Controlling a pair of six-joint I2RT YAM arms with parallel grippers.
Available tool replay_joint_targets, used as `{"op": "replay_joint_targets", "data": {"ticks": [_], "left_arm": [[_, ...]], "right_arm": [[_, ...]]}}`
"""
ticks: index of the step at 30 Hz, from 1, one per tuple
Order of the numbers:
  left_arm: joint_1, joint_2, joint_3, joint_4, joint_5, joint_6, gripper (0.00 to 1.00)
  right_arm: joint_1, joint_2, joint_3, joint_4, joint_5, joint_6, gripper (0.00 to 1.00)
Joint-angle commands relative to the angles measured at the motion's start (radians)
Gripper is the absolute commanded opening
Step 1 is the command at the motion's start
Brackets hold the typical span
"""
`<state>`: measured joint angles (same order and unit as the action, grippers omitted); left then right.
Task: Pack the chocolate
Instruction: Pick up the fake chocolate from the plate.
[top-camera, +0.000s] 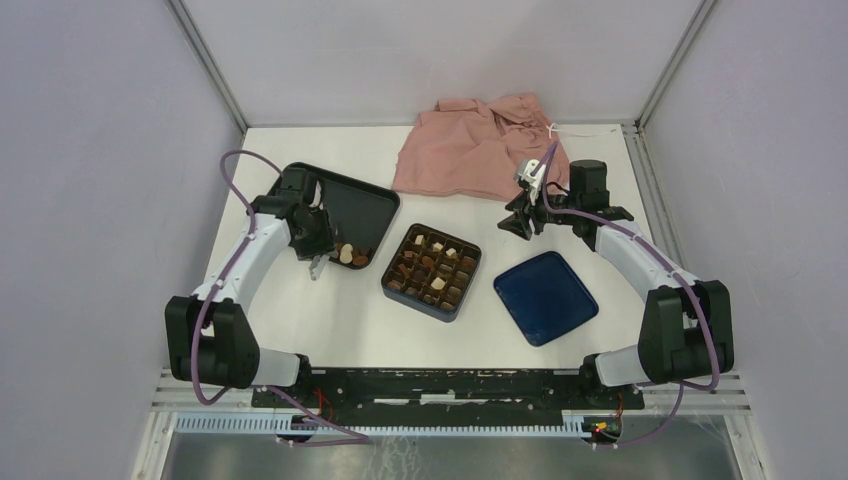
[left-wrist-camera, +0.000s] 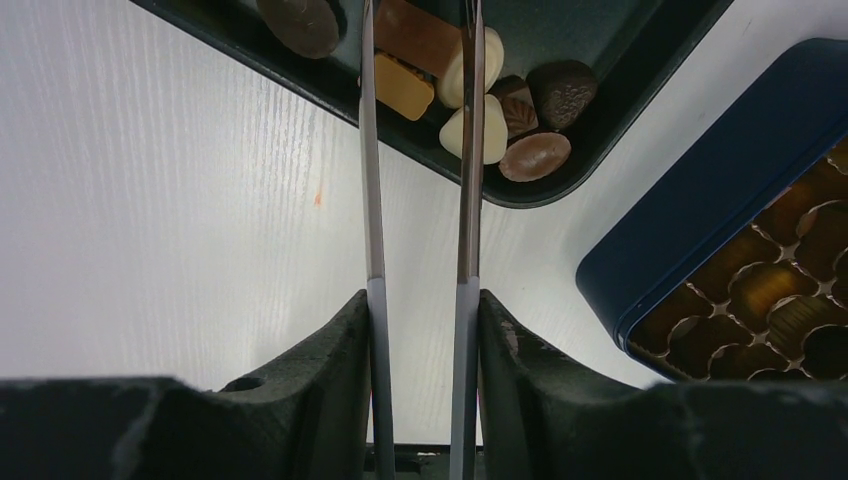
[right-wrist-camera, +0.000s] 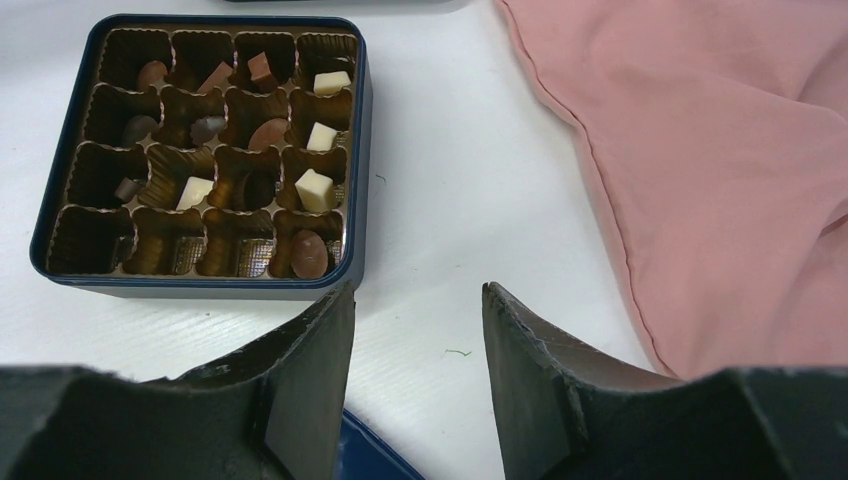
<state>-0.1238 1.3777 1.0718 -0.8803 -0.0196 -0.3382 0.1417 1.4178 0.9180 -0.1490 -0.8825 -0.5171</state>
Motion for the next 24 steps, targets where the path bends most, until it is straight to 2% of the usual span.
{"op": "replay_joint_targets", "data": {"ticks": [1, 10, 13, 21, 24], "left_arm": [[0.006, -0.017, 0.059, 0.021, 0.041, 0.031, 0.20], [0.005, -0.093, 0.090, 0.042, 0.103, 0.027, 0.14], [0.005, -0.132, 0.085, 0.063, 0.195, 0.024, 0.13], [-0.012, -0.262, 0.023, 0.164, 0.549, -0.007, 0.11], [-0.064, -0.314, -0.013, 0.214, 0.601, -0.041, 0.11]], "right_arm": [[-0.004, -0.011, 0.013, 0.012, -0.026, -0.003, 0.56], [-0.004, -0.010, 0.013, 0.012, -0.026, -0.002, 0.56], [-0.004, -0.007, 0.013, 0.013, -0.026, -0.002, 0.56], [-0.004, -0.008, 0.013, 0.014, -0.021, -0.004, 0.56], [-0.004, -0.006, 0.013, 0.013, -0.018, -0.006, 0.56]]}}
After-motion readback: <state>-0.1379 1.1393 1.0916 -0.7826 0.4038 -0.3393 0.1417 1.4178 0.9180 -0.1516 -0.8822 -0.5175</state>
